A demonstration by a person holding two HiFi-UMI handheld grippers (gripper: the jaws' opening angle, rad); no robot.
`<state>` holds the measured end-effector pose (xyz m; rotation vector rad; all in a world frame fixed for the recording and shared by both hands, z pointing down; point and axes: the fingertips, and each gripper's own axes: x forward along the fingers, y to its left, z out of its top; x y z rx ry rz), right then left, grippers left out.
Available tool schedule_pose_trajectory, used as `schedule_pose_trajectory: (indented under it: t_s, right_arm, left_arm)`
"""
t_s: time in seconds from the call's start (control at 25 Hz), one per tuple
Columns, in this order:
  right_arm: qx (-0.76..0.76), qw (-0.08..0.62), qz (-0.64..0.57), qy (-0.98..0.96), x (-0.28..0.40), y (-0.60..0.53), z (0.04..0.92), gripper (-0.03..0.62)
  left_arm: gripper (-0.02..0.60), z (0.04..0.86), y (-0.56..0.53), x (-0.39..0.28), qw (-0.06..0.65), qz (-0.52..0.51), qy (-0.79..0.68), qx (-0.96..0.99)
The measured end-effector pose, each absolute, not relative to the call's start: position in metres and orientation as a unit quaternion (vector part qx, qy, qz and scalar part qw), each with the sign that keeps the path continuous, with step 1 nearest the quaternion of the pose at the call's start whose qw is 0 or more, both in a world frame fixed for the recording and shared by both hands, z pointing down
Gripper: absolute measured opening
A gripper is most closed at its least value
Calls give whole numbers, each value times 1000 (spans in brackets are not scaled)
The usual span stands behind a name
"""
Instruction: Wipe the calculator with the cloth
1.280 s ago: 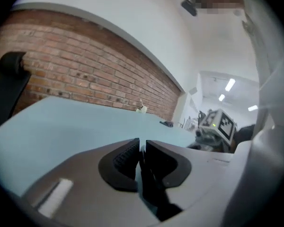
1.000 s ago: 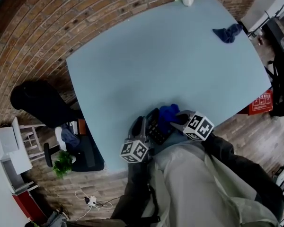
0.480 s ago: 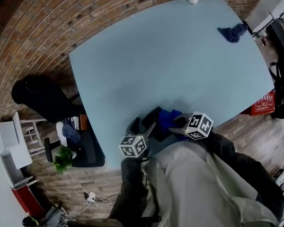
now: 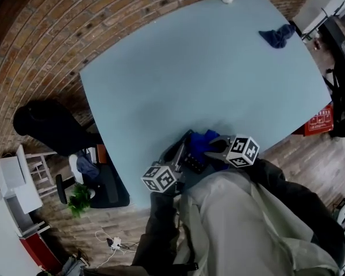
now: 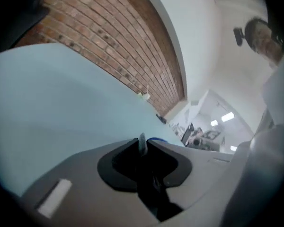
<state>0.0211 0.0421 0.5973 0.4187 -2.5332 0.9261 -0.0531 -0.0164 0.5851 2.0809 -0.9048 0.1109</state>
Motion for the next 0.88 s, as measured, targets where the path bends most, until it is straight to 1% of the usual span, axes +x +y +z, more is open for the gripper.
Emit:
schedule_pose_trajectory:
  t_s: [0.08, 0.16, 0.32, 0.4, 0.48, 0.56, 0.64, 0.68, 0.8, 0.84, 0.88]
  right_arm:
    - [205, 236, 308, -899, 34, 27, 594, 66]
    - [218, 253, 307, -891, 30, 20, 575, 66]
    - [112, 267, 262, -921, -27, 51, 508, 66]
    - [89, 272, 249, -925, -39, 58, 493, 66]
    - [101, 262, 254, -926, -27, 51, 490, 63]
    - [148, 236, 254, -926, -2, 34, 484, 61]
    - [194, 219, 224, -930, 14, 21, 472, 61]
    - [196, 222, 197, -935, 12, 21, 466, 61]
    - [153, 276, 98, -944, -18, 39, 456, 61]
    - [142, 293, 71, -943, -27, 44, 457, 44]
    - [134, 301, 55, -943, -32, 47, 457, 43]
  left_arm:
    - [58, 573, -22, -58, 447, -17, -403, 798]
    - [58, 554, -31, -62, 437, -52, -447, 779]
    - [58, 513, -58, -60, 375, -86, -482, 787]
    - [58, 498, -69, -70, 369, -122, -491, 780]
    - [58, 484, -71, -87, 381, -161, -506, 757]
    - [60, 474, -68, -102, 394, -201, -520, 731]
    - [61, 468, -63, -107, 410, -248, -521, 707]
    - [61, 465, -61, -106, 412, -261, -520, 701]
    - [61, 453, -60, -98, 382, -243, -529, 718]
    - [60, 450, -59, -95, 376, -238, -527, 724]
    - [60, 447, -58, -94, 375, -237, -525, 726]
